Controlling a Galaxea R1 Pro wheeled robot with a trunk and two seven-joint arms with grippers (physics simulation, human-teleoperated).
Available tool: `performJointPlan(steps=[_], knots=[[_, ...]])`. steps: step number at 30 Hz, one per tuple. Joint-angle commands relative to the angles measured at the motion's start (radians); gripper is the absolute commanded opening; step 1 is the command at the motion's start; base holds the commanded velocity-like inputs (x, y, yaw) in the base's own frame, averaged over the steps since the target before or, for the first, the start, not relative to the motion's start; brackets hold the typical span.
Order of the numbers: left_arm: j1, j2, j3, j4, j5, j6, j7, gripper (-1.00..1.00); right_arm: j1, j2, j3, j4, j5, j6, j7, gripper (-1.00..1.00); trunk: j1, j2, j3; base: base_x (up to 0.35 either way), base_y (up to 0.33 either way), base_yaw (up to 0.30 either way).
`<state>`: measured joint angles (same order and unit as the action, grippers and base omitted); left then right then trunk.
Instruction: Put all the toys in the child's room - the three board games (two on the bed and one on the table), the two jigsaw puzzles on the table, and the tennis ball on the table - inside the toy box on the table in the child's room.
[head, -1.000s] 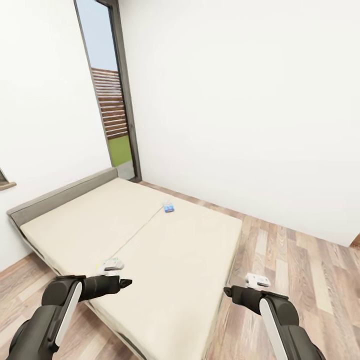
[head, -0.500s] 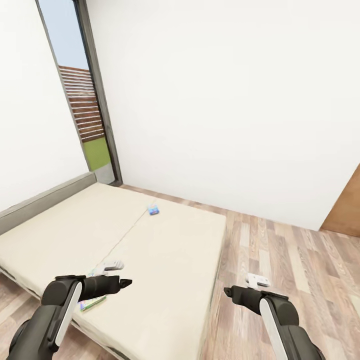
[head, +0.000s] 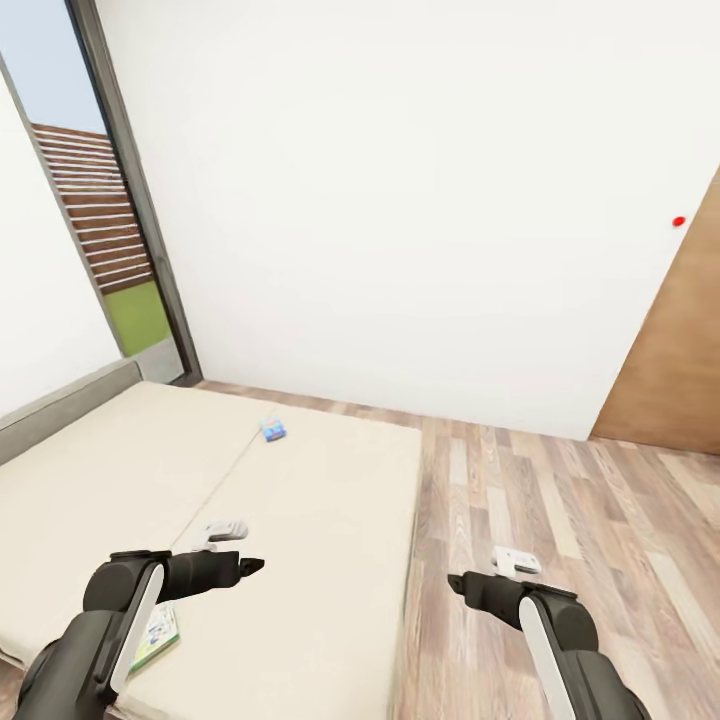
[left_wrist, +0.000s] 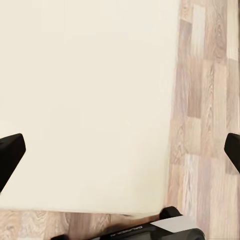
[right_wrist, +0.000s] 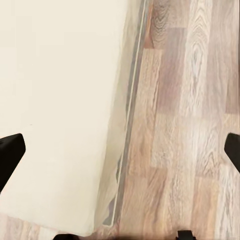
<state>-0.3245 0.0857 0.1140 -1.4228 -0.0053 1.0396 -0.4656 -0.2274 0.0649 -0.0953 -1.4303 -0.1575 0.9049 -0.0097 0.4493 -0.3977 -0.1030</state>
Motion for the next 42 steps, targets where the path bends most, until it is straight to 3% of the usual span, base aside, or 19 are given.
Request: performJointPlan(steps=[1, 29, 42], knots=[[-0.001, 0.000, 0.001, -0.001, -0.001, 0.005, -0.004, 1.00, -0.001, 0.001, -0.002, -0.001, -0.005, 0.005, -0.001, 1.00, 0.001, -0.002, -0.002, 0.004, 0.231, -0.280], [-0.001, 0.000, 0.001, -0.001, -0.001, 0.005, -0.004, 1.00, -0.001, 0.002, -0.002, -0.001, -0.005, 0.005, -0.001, 1.00, 0.001, -0.002, -0.002, -0.004, 0.133, -0.279], [-0.001, 0.000, 0.002, -0.001, -0.001, 0.005, -0.004, 1.00, -0.001, 0.003, -0.002, -0.001, -0.005, 0.003, -0.001, 1.00, 0.001, -0.002, -0.002, -0.080, 0.150, -0.053]])
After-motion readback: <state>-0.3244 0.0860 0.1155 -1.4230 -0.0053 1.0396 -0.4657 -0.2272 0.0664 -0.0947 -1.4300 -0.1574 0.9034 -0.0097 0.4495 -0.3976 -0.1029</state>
